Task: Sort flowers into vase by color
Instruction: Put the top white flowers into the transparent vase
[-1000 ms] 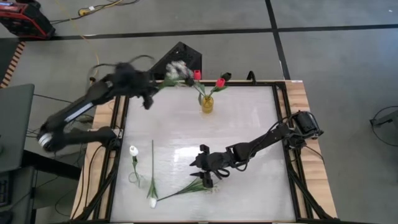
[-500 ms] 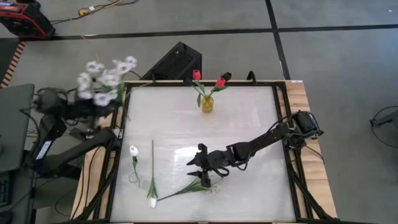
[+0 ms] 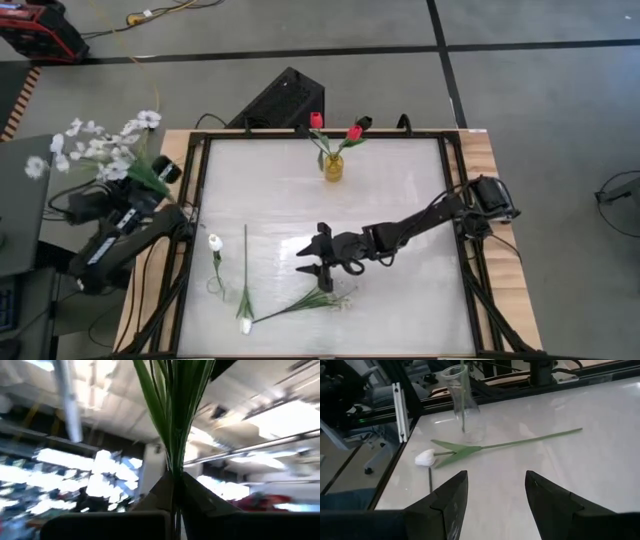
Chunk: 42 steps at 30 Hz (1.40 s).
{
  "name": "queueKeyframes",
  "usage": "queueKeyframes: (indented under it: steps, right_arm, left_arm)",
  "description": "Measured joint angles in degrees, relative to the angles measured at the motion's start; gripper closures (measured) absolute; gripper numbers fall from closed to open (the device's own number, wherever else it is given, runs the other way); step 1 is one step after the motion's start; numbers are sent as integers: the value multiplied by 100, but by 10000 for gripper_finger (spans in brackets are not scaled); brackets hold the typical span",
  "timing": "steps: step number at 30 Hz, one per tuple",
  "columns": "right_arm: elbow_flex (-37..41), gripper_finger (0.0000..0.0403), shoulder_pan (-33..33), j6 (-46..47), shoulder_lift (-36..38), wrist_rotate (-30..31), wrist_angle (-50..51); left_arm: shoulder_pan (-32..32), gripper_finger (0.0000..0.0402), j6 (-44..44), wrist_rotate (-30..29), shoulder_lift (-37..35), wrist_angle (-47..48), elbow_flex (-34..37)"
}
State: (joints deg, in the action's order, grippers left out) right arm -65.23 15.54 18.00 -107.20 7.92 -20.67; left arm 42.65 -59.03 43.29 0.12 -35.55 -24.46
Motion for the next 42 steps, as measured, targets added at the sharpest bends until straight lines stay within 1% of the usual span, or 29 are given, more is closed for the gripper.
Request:
queueKeyframes:
  steps: [2,4,7,12,19,23,26,28,31,35,38,40,42]
  right_arm:
    - [0,179,-1,8,0,0,4]
    - [0,179,1,13,0,0,14]
    - [0,179,6,13,0,-5,28]
    - [0,179,-57,9,0,-4,28]
    - [0,179,-145,0,0,-7,33]
    - [0,179,-178,-33,0,-7,36]
    - [0,179,-200,-53,0,-9,48]
    - [0,179,-230,-65,0,-9,52]
    - [0,179,-273,-67,0,-10,61]
    - [0,179,-308,-138,0,-9,74]
    - [0,179,-331,-138,0,-13,92]
    - [0,179,-326,-138,0,-13,94]
    - [0,179,-312,-140,0,-13,111]
  left_arm:
    - [0,400,-705,183,17,-949,299]
    - [0,400,-1279,350,22,-1539,477]
    - [0,400,-1848,602,20,-2183,626]
    - [0,400,-2289,640,20,-2890,948]
    - [0,400,-2602,292,22,-3306,1866]
    - [0,400,-2983,106,22,-4260,2263]
    - [0,400,-3263,-92,17,-5009,2393]
    - [0,400,-3351,-131,15,-5245,2388]
    - [0,400,-3331,-68,15,-5277,2394]
    - [0,400,-3243,535,15,-5209,2401]
    - [0,400,-3330,886,15,-5367,2406]
    - [0,400,-3483,1040,15,-5389,2410]
    - [0,400,-3599,1076,15,-5387,2410]
